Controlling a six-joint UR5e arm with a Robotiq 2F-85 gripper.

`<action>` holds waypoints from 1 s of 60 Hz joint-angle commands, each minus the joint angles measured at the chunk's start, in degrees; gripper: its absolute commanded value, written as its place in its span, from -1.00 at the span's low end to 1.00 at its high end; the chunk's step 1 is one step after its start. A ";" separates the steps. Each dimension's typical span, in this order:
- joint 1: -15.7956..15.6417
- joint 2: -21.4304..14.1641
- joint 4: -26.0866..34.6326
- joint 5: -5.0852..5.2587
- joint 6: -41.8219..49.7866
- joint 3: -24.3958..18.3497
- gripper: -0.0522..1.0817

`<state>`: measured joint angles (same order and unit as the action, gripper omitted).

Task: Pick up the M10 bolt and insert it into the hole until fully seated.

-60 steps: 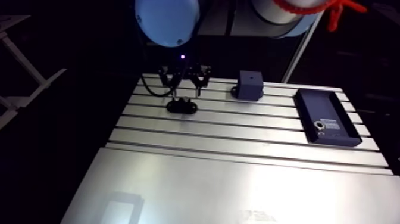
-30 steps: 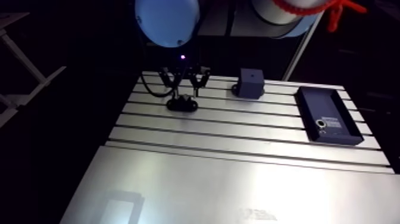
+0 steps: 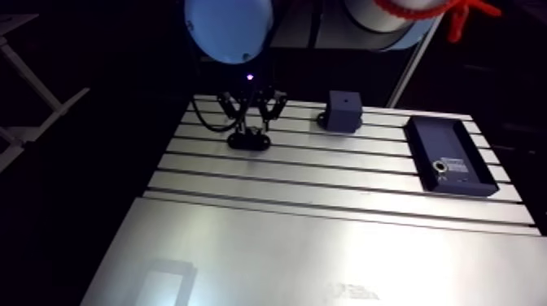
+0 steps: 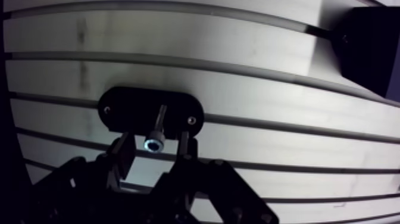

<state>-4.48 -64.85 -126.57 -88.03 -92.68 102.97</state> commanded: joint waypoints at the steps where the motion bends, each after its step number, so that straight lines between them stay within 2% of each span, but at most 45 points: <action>1: 0.00 0.13 0.04 0.01 0.00 -0.17 0.03; 60: 0.00 0.83 0.05 0.02 -0.70 -0.62 0.26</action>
<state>-4.48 -64.15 -126.53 -88.01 -93.35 102.44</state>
